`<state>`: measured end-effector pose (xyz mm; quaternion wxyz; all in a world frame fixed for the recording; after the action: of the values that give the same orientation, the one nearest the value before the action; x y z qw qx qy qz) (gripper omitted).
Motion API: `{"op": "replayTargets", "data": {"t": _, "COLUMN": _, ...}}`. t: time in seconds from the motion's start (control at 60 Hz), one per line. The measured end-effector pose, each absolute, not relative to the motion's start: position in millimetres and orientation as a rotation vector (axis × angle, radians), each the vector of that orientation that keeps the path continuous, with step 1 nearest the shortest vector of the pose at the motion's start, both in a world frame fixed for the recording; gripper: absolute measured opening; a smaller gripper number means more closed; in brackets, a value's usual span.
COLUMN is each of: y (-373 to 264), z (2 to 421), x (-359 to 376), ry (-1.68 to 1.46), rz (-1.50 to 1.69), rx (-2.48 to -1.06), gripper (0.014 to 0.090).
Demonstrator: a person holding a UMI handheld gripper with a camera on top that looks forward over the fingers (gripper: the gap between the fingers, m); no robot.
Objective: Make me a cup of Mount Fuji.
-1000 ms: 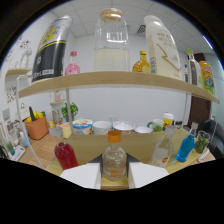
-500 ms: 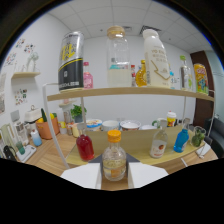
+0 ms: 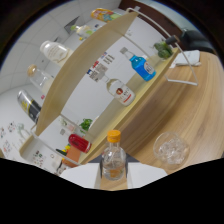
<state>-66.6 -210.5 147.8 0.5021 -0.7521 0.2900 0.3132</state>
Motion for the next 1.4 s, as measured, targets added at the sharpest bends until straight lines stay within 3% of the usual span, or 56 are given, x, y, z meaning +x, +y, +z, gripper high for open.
{"op": "replayTargets", "data": {"t": 0.183, "y": -207.5, "z": 152.8, "x": -64.7, "ry": 1.086, "rz": 1.211, "rx": -1.587, "gripper": 0.0347}}
{"op": "replayTargets", "data": {"t": 0.433, "y": -202.0, "z": 146.1, "x": -48.8, "ry": 1.427, "rz": 1.561, "rx": -1.277, "gripper": 0.0346}}
{"op": "replayTargets", "data": {"t": 0.617, "y": -203.3, "z": 142.3, "x": -44.4, "ry": 1.467, "rz": 1.606, "rx": -1.235, "gripper": 0.0347}}
{"op": "replayTargets", "data": {"t": 0.717, "y": -204.1, "z": 146.9, "x": -46.1, "ry": 1.446, "rz": 1.59, "rx": -1.257, "gripper": 0.0347}}
{"op": "replayTargets", "data": {"t": 0.8, "y": -206.7, "z": 157.5, "x": -51.9, "ry": 1.345, "rz": 1.481, "rx": -1.36, "gripper": 0.0347}}
{"op": "replayTargets", "data": {"t": 0.917, "y": -213.0, "z": 178.2, "x": -60.6, "ry": 1.072, "rz": 1.164, "rx": -1.556, "gripper": 0.0347}}
{"op": "replayTargets", "data": {"t": 1.1, "y": -214.1, "z": 210.9, "x": -102.4, "ry": 0.511, "rz": 0.621, "rx": -1.723, "gripper": 0.0348}}
{"op": "replayTargets", "data": {"t": 1.25, "y": -209.9, "z": 166.0, "x": -149.9, "ry": 0.089, "rz": 0.233, "rx": -1.828, "gripper": 0.0347}}
{"op": "replayTargets", "data": {"t": 1.4, "y": -209.0, "z": 95.4, "x": -195.1, "ry": -0.107, "rz": 0.162, "rx": -1.947, "gripper": 0.0346}}
